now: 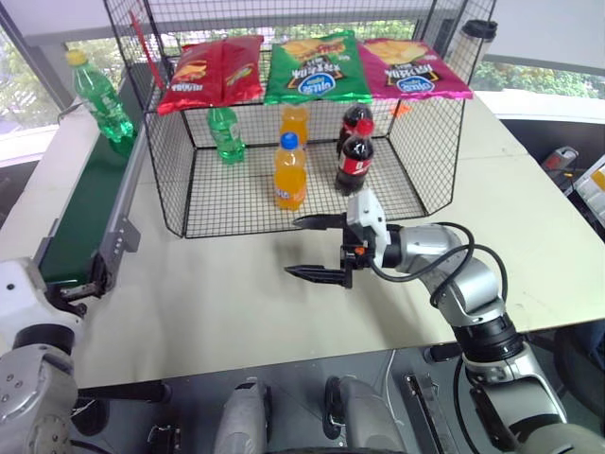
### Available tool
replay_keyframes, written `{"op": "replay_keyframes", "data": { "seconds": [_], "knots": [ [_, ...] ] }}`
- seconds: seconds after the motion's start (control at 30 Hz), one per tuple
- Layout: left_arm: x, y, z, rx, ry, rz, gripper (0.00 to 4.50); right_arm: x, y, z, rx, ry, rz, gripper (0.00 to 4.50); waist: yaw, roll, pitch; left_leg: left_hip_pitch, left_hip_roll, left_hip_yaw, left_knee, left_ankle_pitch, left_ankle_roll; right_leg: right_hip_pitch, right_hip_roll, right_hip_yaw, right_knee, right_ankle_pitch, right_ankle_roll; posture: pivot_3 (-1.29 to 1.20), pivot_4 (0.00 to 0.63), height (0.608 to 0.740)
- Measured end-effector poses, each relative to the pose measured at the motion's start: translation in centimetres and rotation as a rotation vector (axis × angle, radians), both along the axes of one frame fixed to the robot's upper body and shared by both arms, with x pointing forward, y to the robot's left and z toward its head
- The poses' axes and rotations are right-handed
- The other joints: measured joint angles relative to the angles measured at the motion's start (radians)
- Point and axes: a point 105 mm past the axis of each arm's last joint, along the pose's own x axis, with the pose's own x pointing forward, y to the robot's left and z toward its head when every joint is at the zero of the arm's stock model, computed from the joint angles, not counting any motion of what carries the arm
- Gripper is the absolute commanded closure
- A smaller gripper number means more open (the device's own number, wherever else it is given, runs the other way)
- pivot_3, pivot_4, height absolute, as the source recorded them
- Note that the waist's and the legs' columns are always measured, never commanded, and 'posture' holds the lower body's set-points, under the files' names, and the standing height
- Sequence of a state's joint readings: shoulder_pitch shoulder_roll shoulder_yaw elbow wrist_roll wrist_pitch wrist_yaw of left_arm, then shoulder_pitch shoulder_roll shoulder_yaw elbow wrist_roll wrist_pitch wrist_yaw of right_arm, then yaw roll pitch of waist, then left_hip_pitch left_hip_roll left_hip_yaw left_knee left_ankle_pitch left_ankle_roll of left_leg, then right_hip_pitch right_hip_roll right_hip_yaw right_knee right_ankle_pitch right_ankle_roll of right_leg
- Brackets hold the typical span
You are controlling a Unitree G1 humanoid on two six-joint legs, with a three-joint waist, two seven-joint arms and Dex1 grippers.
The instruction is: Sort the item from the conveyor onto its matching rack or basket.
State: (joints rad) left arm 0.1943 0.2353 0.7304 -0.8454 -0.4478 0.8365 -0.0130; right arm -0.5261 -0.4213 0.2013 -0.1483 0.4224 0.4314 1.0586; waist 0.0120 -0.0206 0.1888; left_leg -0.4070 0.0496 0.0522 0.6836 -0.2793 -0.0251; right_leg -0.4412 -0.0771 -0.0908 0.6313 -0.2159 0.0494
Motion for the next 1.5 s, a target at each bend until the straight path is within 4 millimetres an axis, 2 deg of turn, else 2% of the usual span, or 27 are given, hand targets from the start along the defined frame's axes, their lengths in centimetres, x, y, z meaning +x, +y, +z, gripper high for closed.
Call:
{"op": "replay_keyframes", "data": {
  "seconds": [0.2, 0.5, 1.23, 1.5],
  "knots": [
    [0.5, 0.7, -0.4, -0.022, -0.006, 0.019, 0.05, 0.4, -0.2, -0.4, -0.013, 0.006, -0.019, 0.00, 0.000, 0.000, 0.000, 0.000, 0.000, 0.000, 0.000, 0.000, 0.000, 0.000, 0.000, 0.000, 0.000, 0.000, 0.000, 0.00, 0.150, 0.740],
    [1.6, 0.3, -0.9, -0.041, -0.004, 0.005, 0.05, 0.7, -0.1, -0.4, -0.009, -0.009, -0.043, 0.00, -0.001, 0.000, 0.000, 0.000, 0.000, 0.000, 0.000, 0.000, 0.000, 0.000, 0.000, 0.000, 0.000, 0.000, 0.000, 0.00, 0.150, 0.740],
    [2.0, 1.0, -0.4, -0.018, -0.022, 0.029, 0.05, 1.3, -0.4, -1.0, -0.023, -0.021, -0.070, 0.00, 0.000, 0.000, 0.000, 0.000, 0.000, 0.000, 0.000, 0.000, 0.000, 0.000, 0.000, 0.000, 0.000, 0.000, 0.000, 0.00, 0.150, 0.740],
    [2.3, 1.5, 0.7, 0.012, -0.045, 0.034, 0.05, 1.3, -0.4, -1.1, -0.027, -0.022, -0.071, 0.00, 0.000, 0.000, 0.000, 0.000, 0.000, 0.000, 0.000, 0.000, 0.000, 0.000, 0.000, 0.000, 0.000, 0.000, 0.000, 0.00, 0.150, 0.740]
  ]
}}
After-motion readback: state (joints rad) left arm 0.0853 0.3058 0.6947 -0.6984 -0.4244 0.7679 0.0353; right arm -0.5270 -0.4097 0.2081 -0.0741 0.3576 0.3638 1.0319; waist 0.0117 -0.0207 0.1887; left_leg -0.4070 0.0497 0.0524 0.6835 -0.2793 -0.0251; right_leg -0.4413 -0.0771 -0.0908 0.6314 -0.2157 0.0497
